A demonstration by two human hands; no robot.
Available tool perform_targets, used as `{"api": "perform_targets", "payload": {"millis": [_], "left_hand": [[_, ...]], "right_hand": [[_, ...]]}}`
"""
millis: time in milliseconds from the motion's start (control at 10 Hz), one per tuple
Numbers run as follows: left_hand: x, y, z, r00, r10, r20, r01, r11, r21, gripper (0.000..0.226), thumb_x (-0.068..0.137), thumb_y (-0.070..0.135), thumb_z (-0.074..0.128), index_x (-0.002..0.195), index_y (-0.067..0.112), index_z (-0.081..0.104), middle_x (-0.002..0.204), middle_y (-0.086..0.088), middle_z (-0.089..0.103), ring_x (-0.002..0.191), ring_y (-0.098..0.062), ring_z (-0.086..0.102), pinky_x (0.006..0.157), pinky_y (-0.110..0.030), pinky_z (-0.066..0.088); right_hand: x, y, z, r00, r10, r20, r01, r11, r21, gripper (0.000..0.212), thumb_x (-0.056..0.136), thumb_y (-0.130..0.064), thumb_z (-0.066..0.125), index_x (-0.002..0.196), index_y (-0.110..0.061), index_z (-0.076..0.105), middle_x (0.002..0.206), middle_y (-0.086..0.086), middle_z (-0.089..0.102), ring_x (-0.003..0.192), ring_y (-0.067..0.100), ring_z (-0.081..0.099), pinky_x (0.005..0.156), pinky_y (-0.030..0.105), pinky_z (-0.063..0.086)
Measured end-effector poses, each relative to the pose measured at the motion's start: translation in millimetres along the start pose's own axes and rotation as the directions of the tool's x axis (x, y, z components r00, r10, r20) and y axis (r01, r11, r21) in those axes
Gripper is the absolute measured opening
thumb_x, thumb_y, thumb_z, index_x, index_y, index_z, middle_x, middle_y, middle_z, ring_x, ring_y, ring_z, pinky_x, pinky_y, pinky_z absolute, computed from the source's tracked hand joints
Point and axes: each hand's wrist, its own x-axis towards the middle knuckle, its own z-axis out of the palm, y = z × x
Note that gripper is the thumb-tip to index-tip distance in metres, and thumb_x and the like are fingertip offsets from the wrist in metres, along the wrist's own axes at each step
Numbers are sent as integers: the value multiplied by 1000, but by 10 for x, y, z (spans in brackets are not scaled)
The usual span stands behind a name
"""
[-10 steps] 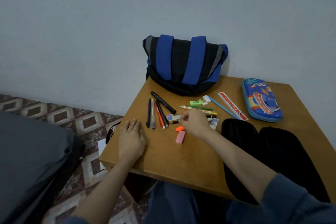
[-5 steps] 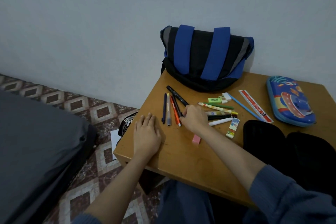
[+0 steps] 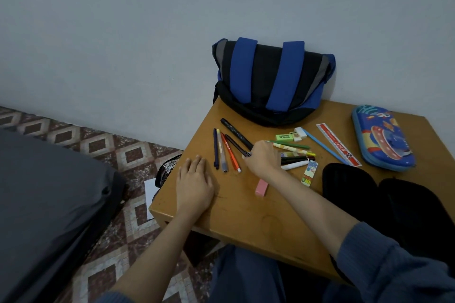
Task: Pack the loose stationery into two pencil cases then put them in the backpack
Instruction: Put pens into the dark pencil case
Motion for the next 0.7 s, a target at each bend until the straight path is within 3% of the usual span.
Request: {"api": "perform_targets", "payload": {"millis": [100, 200, 300, 400, 500, 600, 700], "left_hand": [[1, -5, 0, 1000, 6, -2, -6, 1000, -5, 47, 99, 29, 33, 144, 17, 33, 154, 2, 27, 144, -18, 14, 119, -37, 11], [3, -20, 0, 1000, 18, -4, -18, 1000, -7, 47, 99, 28, 35, 144, 16, 35, 153, 1, 29, 144, -18, 16, 119, -38, 12], [-3, 4, -16, 999, 39, -24, -39, 999, 6, 44, 98, 25, 37, 140, 13, 40, 151, -4, 32, 141, -22, 24, 118, -39, 16], [-35, 83, -29, 972, 227, -56, -218, 967, 131, 40, 96, 23, 35, 128, 9, 54, 137, -13, 51, 123, -28, 52, 106, -46, 35], [-68, 227, -27, 939, 343, -24, -336, 931, 145, 49, 92, 34, 29, 121, 7, 58, 126, -13, 59, 113, -27, 59, 101, -48, 40], [-151, 543, -5, 932, 356, -63, -356, 934, 12, 40, 96, 31, 41, 128, 11, 53, 138, -9, 49, 128, -24, 46, 109, -43, 30], [-252, 967, 33, 930, 357, -92, -367, 917, -155, 41, 96, 29, 47, 135, 17, 46, 145, -1, 38, 134, -19, 35, 113, -36, 27]], "right_hand": [[6, 55, -67, 1000, -3, -26, 8, 981, 195, 15, 85, -15, 65, 98, -7, 64, 97, 8, 65, 89, 21, 63, 61, 28, 45], [15, 128, -195, 995, 26, -96, 23, 879, 477, 4, 83, -8, 66, 86, -10, 65, 86, 7, 65, 80, 17, 63, 63, 25, 50], [-15, 221, -426, 992, 74, -98, 17, 709, 705, 2, 85, -9, 65, 83, -9, 64, 80, 6, 63, 67, 12, 59, 58, 19, 48], [-76, 344, -683, 995, 84, 56, -87, 433, 897, 1, 88, -4, 61, 88, -5, 61, 84, 11, 63, 66, 20, 64, 58, 24, 56], [-149, 549, -922, 975, -58, 213, -208, 86, 974, 6, 89, 0, 55, 85, -2, 57, 81, 9, 60, 73, 25, 66, 61, 28, 59], [-225, 799, -1100, 968, -84, 238, -244, -76, 967, 11, 89, 1, 53, 79, -2, 56, 75, 13, 67, 68, 25, 70, 61, 30, 59], [-302, 1073, -1254, 975, -63, 215, -223, -156, 962, 11, 90, -2, 51, 80, -3, 55, 76, 16, 71, 68, 23, 71, 59, 29, 59]]}}
